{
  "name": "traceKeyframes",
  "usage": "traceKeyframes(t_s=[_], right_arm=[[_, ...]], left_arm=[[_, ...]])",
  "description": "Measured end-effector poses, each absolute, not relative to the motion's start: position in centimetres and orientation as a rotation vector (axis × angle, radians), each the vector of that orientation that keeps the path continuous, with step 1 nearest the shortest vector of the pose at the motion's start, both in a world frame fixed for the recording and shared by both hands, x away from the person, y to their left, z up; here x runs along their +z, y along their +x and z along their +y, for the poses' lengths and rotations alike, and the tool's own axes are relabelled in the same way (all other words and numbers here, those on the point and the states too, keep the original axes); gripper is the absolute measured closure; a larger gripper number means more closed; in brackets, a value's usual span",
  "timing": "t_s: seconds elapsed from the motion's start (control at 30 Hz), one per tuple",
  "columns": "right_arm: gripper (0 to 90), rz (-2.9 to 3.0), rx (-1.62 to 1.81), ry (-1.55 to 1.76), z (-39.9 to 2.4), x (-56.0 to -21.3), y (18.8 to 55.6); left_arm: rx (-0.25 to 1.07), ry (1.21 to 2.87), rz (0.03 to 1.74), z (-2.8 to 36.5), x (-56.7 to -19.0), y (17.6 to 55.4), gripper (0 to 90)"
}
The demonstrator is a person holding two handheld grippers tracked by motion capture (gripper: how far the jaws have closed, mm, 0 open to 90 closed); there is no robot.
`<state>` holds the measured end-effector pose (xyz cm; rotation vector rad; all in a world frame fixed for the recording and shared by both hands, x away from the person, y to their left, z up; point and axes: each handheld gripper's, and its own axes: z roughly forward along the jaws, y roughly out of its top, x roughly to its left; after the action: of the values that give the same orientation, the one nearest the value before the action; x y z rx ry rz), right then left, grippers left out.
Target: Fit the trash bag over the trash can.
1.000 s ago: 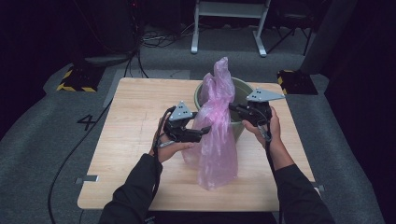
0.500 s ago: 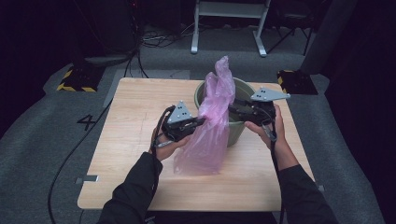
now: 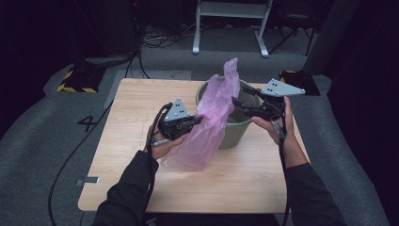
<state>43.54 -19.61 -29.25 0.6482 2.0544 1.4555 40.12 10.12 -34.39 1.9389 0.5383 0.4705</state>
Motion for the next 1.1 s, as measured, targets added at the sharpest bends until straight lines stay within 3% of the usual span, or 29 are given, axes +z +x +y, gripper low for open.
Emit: traceKeyframes(t_s=[0.13,0.3,0.47,0.7,0.83,0.9,0.97,1.1], right_arm=[[57.6,2.079,1.448,0.638,-18.8,-29.0,44.6],[67.0,2.161,1.339,0.664,-17.5,-29.9,46.3],[85.2,2.295,1.252,0.682,-16.7,-30.9,47.3],[89.0,2.429,1.166,0.684,-16.3,-32.0,47.5],[85.6,2.442,1.178,0.693,-16.5,-32.2,47.4],[79.1,2.435,1.188,0.691,-16.7,-32.2,47.2],[61.6,2.403,1.173,0.708,-17.0,-32.1,46.9],[43.7,2.317,1.234,0.736,-18.1,-31.8,46.1]], left_arm=[[0.47,1.936,0.53,10.1,-34.2,40.0,88.5],[0.473,1.937,0.517,10.2,-34.0,40.0,88.5],[0.48,1.907,0.524,10.5,-33.5,40.0,87.6],[0.488,1.892,0.519,10.3,-32.7,40.2,84.4],[0.488,1.89,0.527,9.9,-32.3,40.5,84.7],[0.492,1.893,0.523,9.6,-32.1,40.7,85.1],[0.495,1.895,0.523,9.4,-31.9,40.8,85.5],[0.492,1.899,0.517,9.1,-31.7,41.0,87.7]])
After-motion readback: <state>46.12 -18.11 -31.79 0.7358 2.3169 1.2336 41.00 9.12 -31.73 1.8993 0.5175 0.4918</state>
